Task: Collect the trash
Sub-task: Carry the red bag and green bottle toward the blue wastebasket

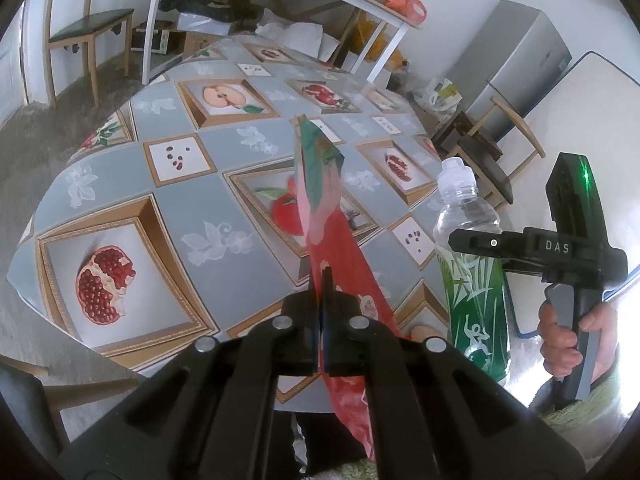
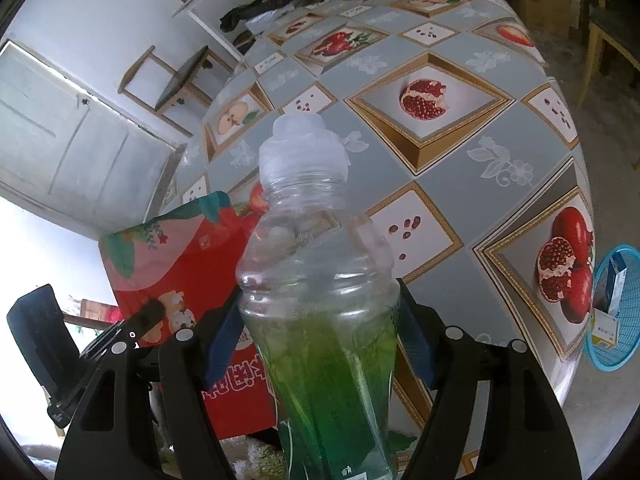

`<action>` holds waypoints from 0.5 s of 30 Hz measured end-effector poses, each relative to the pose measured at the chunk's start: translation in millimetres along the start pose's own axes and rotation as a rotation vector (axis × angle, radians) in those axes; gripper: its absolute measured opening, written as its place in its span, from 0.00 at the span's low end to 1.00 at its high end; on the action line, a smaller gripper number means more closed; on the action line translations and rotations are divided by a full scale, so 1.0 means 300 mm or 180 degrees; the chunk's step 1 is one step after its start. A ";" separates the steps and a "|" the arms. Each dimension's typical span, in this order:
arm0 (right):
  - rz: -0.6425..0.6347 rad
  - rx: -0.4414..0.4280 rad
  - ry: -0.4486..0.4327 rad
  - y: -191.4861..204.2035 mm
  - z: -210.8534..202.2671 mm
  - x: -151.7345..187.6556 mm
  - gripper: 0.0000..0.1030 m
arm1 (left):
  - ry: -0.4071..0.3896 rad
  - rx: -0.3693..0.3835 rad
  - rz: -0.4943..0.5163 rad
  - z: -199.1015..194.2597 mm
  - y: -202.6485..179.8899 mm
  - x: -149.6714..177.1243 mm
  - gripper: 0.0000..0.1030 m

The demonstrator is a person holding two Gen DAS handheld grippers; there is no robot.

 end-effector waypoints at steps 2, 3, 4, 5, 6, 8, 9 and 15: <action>-0.0002 -0.0013 -0.0053 0.004 -0.027 -0.002 0.67 | -0.0035 -0.0001 0.0019 -0.013 -0.006 -0.004 0.00; -0.0001 -0.0016 -0.0070 0.009 -0.033 -0.006 0.67 | -0.0053 0.0000 0.0028 -0.018 -0.009 -0.008 0.00; -0.0003 -0.0022 -0.0095 0.013 -0.042 -0.010 0.67 | -0.0077 0.0006 0.0036 -0.027 -0.013 -0.010 0.00; -0.0010 -0.0028 -0.0127 0.015 -0.056 -0.011 0.67 | -0.0098 0.0010 0.0047 -0.036 -0.018 -0.013 0.00; -0.0014 -0.0030 -0.0154 0.019 -0.069 -0.012 0.67 | -0.0122 0.0015 0.0055 -0.046 -0.023 -0.014 0.00; -0.0019 -0.0046 -0.0207 0.028 -0.093 -0.013 0.67 | -0.0157 0.0025 0.0069 -0.060 -0.031 -0.018 0.00; -0.0024 -0.0052 -0.0238 0.032 -0.105 -0.014 0.67 | -0.0181 0.0033 0.0076 -0.070 -0.035 -0.019 0.00; -0.0013 -0.0088 -0.0433 0.047 -0.181 -0.019 0.67 | -0.0305 0.0094 0.0086 -0.124 -0.064 -0.029 0.00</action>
Point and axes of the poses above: each gripper's, at about its wrist camera, not at the fingertips, and z roughly the way its jaws point, y to its left, x to its underside, the point moved 8 cm from there along z, roughly the way its jaws point, and after that the axes turned 13 degrees about -y, right-handed, at the moved point
